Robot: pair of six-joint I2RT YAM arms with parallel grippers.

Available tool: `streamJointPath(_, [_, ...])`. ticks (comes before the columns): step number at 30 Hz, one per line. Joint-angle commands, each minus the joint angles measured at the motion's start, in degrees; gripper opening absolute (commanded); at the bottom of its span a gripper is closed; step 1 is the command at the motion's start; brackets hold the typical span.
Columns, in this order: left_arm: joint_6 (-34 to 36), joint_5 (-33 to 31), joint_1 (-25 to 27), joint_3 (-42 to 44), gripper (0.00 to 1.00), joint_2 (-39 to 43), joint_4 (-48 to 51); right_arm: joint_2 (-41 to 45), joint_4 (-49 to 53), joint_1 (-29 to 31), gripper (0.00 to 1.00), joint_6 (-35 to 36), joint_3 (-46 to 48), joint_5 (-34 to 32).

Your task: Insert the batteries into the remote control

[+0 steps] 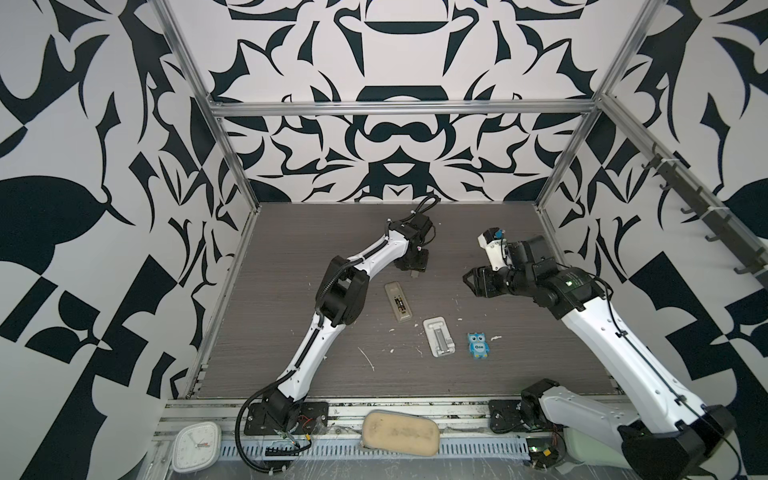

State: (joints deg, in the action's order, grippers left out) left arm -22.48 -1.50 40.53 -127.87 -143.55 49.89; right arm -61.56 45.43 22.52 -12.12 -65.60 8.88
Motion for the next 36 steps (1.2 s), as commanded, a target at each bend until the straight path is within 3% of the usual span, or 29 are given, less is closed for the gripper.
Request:
streamJointPath(1, [-2.6,-1.9,1.2,1.8,0.5,-1.0,4.9,0.2,-0.6,-0.2,0.66,-0.1,-0.1,-0.2])
streamJointPath(27, [-7.6,-7.6,3.6,4.5,0.19,1.1,7.0,0.7,-0.7,-0.2,0.66,0.3,0.5,-0.3])
streamJointPath(36, [-7.8,-8.8,3.5,4.5,0.15,5.0,6.1,-0.3,-0.6,-0.2,0.66,1.0,0.4,-1.0])
